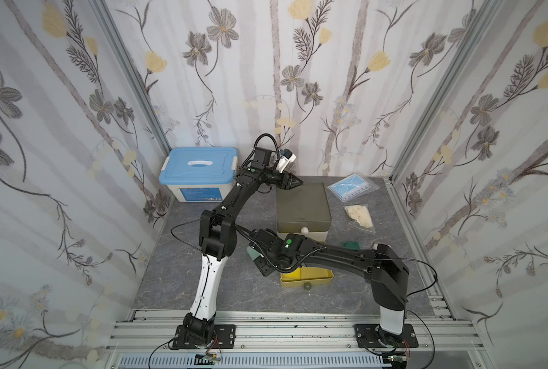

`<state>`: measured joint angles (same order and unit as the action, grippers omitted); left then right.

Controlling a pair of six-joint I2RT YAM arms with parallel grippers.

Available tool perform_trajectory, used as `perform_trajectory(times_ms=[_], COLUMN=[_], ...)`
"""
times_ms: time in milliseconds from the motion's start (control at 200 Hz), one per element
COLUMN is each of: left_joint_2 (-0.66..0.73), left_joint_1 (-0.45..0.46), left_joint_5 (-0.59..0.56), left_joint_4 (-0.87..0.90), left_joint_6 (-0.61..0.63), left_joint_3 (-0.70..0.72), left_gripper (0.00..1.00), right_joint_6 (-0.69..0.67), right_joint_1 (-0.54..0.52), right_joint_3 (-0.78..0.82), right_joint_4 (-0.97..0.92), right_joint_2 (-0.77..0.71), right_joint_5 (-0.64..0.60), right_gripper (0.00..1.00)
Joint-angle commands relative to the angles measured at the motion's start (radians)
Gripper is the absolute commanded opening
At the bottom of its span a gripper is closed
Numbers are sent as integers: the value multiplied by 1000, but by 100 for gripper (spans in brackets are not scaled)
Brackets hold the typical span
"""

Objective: Take the sponge out of the drawer
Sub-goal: Place the sponge at the center of the board, then pick up the sponge from the drawer.

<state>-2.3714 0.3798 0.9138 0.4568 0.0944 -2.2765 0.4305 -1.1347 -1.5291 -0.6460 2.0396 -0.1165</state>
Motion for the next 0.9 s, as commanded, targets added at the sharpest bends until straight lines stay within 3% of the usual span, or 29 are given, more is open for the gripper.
perform_trajectory(times_ms=[0, 240, 510, 640, 799, 894], left_joint_2=[-29, -29, -28, -28, -28, -25], left_joint_1=[7, 7, 8, 9, 9, 8], left_joint_5=[-35, -35, -28, -30, -26, -23], left_joint_4=[110, 115, 110, 118, 113, 114], left_joint_6=[0, 5, -1, 11, 5, 7], left_joint_3=[9, 12, 12, 15, 15, 19], left_gripper=[61, 62, 62, 62, 62, 62], right_joint_6=[25, 114, 231, 314, 319, 292], right_joint_1=[-23, -18, 35, 48, 49, 48], right_joint_3=[63, 314, 489, 587, 603, 519], right_joint_4=[46, 43, 45, 137, 146, 119], right_joint_2=[-78, -332, -450, -534, -475, -377], right_joint_5=[-54, -201, -238, -238, -181, -155], right_gripper=[57, 56, 55, 55, 54, 54])
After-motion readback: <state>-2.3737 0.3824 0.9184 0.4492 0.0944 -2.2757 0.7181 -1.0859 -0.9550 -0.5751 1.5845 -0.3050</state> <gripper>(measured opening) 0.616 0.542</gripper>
